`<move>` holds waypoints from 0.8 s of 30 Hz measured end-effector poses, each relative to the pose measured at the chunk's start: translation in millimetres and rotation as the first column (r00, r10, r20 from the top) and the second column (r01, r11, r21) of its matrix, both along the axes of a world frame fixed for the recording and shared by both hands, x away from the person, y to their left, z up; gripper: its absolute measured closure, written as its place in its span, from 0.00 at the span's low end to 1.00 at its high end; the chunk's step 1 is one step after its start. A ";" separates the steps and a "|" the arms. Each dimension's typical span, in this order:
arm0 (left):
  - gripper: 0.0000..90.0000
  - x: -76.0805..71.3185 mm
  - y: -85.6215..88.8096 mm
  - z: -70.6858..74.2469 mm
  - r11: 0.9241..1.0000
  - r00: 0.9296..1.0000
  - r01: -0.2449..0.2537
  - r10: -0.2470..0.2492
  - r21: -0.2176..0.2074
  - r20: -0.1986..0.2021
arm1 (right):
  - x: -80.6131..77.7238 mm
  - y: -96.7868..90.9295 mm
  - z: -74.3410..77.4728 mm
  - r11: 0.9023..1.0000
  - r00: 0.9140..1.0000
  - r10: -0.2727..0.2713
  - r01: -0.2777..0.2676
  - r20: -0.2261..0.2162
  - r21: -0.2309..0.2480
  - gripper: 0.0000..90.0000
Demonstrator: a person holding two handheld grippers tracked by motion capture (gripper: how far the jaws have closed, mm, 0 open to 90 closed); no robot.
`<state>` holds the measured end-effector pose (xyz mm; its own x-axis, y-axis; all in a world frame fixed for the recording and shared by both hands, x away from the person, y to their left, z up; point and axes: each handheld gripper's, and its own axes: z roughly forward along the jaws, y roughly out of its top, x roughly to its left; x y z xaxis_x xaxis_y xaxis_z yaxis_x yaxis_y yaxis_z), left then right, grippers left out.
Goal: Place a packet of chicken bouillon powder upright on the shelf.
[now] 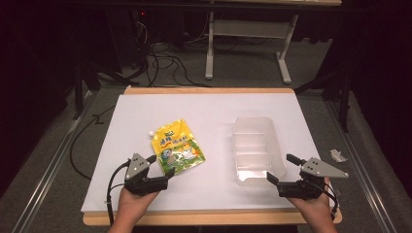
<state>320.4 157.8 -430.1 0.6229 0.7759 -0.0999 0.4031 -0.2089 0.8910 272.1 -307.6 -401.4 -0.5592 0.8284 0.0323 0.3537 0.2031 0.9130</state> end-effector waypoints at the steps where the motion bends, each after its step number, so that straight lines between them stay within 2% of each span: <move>1: 0.21 0.7 1.0 -0.8 1.000 1.000 -0.002 0.002 -0.001 -0.004 | -0.1 -0.2 -0.7 1.000 1.000 -0.003 0.003 -0.003 -0.006 0.05; 4: 0.21 2.1 2.4 -2.2 1.000 1.000 -0.006 0.006 -0.002 -0.012 | -1.1 -1.2 -1.1 1.000 1.000 -0.002 0.002 0.003 -0.014 0.06; 8: 0.21 0.9 3.7 -3.2 1.000 1.000 0.000 0.000 0.017 -0.006 | -1.4 -0.3 -0.1 1.000 1.000 -0.013 0.013 0.002 -0.002 0.05; 12: 0.20 1.6 5.8 -4.9 1.000 1.000 -0.009 0.009 0.009 -0.020 | 0.7 0.0 -1.1 1.000 1.000 -0.011 0.011 -0.004 -0.008 0.05; 15: 0.17 6.4 7.5 -6.4 1.000 0.999 -0.019 0.018 -0.011 -0.043 | 2.9 -1.2 -3.4 1.000 1.000 -0.012 0.012 -0.025 0.013 0.05; 18: 0.15 8.4 7.8 -7.2 1.000 0.999 -0.026 0.025 -0.009 -0.043 | 2.1 -2.1 -4.5 1.000 1.000 -0.010 0.011 -0.025 0.013 0.04; 21: 0.06 11.5 7.7 -8.9 1.000 0.998 -0.023 0.024 0.006 -0.053 | 2.2 -1.8 -5.1 1.000 1.000 -0.008 0.008 -0.023 0.009 0.04; 22: 0.02 13.1 7.2 -10.8 0.999 0.998 -0.031 0.033 0.035 -0.059 | 3.2 -1.3 -5.9 1.000 1.000 -0.006 0.006 -0.021 0.001 0.04; 24: 0.01 13.7 7.5 -11.5 0.998 0.997 -0.035 0.037 0.045 -0.062 | 3.6 -1.2 -6.2 1.000 1.000 -0.004 0.004 -0.018 -0.003 0.04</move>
